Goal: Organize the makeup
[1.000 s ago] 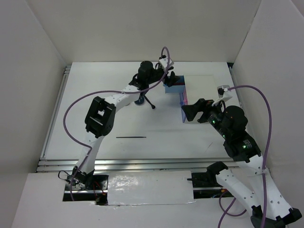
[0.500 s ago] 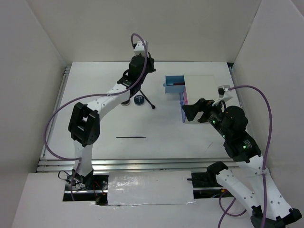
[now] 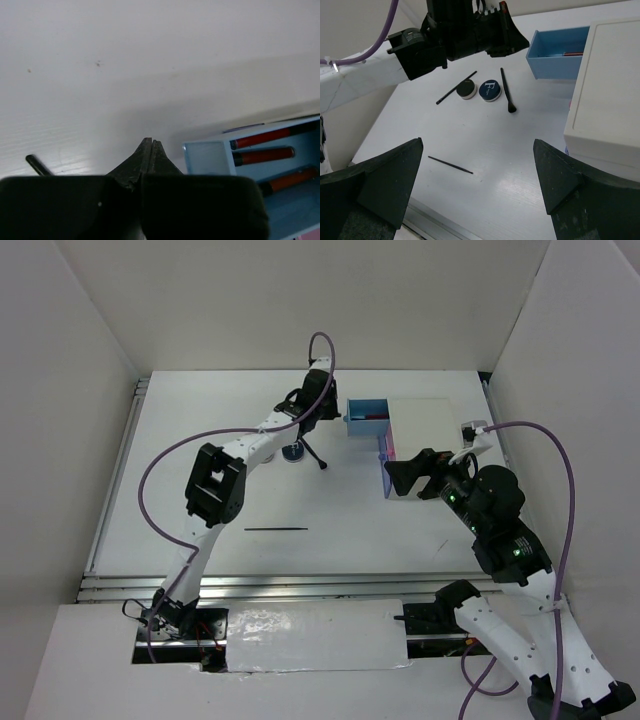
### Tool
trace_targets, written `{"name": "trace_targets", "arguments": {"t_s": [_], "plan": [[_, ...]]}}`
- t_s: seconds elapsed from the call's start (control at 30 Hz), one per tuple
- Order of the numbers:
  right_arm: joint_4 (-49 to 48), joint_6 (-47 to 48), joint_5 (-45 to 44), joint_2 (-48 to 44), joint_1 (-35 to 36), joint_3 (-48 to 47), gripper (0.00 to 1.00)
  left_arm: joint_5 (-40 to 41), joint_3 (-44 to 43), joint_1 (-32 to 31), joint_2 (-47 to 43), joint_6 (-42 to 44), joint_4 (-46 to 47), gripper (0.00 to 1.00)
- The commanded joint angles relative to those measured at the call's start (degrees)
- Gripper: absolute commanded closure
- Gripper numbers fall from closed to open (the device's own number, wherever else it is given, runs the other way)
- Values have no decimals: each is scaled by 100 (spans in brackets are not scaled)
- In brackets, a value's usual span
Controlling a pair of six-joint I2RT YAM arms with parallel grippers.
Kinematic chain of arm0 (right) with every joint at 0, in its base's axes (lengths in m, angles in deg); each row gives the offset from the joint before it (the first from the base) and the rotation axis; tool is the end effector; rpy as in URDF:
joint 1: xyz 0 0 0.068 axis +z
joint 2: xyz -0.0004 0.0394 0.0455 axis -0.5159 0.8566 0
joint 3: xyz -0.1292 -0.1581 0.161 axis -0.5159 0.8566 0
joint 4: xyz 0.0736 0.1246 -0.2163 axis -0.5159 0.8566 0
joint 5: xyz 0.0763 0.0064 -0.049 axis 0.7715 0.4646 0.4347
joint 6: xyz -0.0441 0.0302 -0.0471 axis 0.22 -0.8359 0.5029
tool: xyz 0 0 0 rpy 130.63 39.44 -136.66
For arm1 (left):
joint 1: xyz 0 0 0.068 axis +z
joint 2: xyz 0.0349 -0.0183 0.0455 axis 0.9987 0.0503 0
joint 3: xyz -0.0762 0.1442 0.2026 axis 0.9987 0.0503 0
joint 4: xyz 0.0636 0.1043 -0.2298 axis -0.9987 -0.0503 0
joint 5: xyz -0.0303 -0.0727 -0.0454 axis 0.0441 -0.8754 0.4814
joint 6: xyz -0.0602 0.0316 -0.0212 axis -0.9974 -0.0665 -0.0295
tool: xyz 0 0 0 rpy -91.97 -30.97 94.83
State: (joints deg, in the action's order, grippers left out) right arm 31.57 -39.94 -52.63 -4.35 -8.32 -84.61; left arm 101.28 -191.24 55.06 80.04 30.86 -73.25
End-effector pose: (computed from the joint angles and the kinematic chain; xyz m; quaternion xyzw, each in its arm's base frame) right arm 0.1519 0.0675 0.3671 -0.0192 0.7477 0.2775 0.6029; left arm 0.4860 -0.2887 0.2313 -0.0405 0.8311 -0.1944 0.5195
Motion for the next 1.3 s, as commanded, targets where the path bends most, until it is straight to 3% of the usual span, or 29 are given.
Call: {"name": "trace_targets", "arguments": {"t_s": [0.0,0.37,0.53,1.0,1.27], "plan": [[-277,86,-43,-17,20,-13,1,-879,-224,-20,-58,-19,392,100],[-286,86,-26,35,20,-13,1,-1962,-162,-20,74,-299,946,100],[-286,94,-34,27,29,5,1,-2392,-566,-11,399,-370,999,100],[-286,94,-52,18,29,31,1,-3623,-443,-29,794,-1292,2492,100],[-277,86,-61,-9,20,57,1,-3905,-452,-55,997,-1670,2950,100]]}}
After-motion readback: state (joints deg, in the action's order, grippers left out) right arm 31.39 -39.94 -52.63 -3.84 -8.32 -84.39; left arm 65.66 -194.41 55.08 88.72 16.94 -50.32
